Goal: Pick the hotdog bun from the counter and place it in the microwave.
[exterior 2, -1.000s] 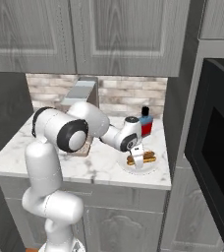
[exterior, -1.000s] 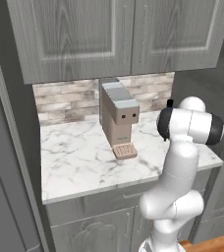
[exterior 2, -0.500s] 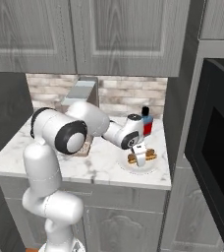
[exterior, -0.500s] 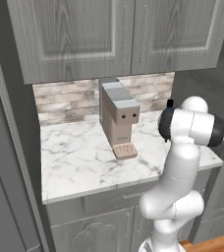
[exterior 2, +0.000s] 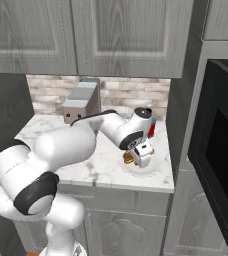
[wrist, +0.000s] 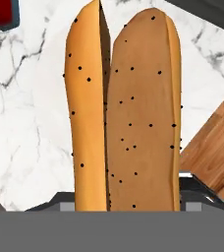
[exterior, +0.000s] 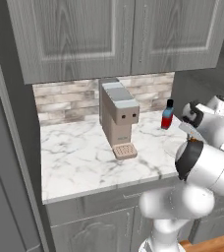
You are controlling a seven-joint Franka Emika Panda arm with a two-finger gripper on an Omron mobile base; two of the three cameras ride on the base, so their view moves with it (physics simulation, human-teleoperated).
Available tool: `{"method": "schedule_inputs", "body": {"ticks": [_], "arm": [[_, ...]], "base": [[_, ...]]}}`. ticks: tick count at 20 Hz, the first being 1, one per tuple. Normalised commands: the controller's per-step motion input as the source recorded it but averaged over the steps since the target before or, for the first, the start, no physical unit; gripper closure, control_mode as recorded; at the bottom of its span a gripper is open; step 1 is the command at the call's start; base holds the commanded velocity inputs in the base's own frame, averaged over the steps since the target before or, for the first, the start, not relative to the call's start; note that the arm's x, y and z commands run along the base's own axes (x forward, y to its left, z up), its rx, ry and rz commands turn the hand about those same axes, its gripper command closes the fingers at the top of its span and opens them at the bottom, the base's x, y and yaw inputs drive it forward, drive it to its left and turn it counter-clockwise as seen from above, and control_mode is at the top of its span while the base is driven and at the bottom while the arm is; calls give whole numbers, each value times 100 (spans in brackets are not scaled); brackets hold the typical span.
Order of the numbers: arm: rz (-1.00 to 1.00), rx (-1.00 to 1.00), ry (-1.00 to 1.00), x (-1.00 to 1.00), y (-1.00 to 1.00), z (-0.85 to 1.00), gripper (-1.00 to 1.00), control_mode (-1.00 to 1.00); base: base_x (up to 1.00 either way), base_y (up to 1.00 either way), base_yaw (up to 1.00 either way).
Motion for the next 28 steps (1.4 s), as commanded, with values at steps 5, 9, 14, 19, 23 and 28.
{"method": "schedule_inputs", "body": {"ticks": [5,9,14,19,23,28], "arm": [[23,6,-1,-100,41,93,100,-100],[21,6,-1,-100,33,88,100,-100],[21,1,-3,-98,15,40,100,-100],[26,0,-4,-84,30,21,100,-100],[20,-5,-5,-72,33,32,100,-100],[15,-14,-1,-43,60,29,100,-100]], "base": [[0,0,0],[0,0,0],[0,0,0],[0,0,0],[0,0,0],[0,0,0]]}}
